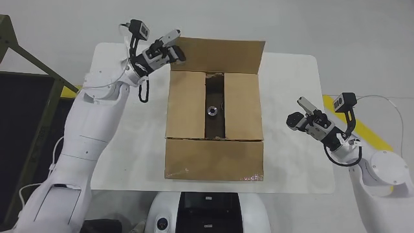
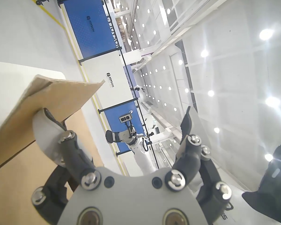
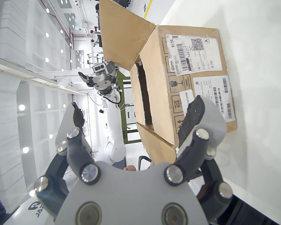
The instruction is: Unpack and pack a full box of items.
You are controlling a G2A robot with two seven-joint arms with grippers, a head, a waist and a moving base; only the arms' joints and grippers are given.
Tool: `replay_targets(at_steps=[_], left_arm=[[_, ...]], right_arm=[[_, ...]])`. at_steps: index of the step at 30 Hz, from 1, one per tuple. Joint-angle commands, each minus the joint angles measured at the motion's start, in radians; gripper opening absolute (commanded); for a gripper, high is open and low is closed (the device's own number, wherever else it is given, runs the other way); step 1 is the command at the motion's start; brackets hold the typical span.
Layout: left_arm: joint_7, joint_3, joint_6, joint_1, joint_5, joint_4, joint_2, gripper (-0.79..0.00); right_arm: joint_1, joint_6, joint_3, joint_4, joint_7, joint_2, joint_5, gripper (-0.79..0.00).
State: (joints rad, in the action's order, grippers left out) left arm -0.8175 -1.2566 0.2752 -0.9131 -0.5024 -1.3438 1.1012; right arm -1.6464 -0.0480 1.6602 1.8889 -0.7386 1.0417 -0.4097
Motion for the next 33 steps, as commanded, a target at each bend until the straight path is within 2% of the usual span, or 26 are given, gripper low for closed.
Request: replay_targets(at_steps=[1, 3, 12, 25, 33], left_arm=[[0.013, 0.02, -0.01, 0.02, -0.001, 0.026, 0.006, 0.0], [0.011, 0.036, -0.049, 0.043, -0.025, 0.051, 0.012, 0.0], [0.015, 0.075, -0.117, 0.131, 0.031, 0.186, 0.024, 0.0], [0.043, 0.138, -0.12, 0.216, 0.136, 0.338, 0.045, 0.0], [0.015, 0.173, -0.099, 0.242, 0.206, 0.416, 0.053, 0.0]], right_arm=[[0.0, 0.0, 0.0, 0.0, 0.0, 0.0, 0.0, 0.0], [0.0, 0.0, 0.0, 0.0, 0.0, 0.0, 0.0, 0.0], [0.0, 0.0, 0.0, 0.0, 0.0, 0.0, 0.0, 0.0], [0.0, 0.0, 0.0, 0.0, 0.0, 0.0, 0.0, 0.0], [0.0, 0.0, 0.0, 0.0, 0.0, 0.0, 0.0, 0.0]])
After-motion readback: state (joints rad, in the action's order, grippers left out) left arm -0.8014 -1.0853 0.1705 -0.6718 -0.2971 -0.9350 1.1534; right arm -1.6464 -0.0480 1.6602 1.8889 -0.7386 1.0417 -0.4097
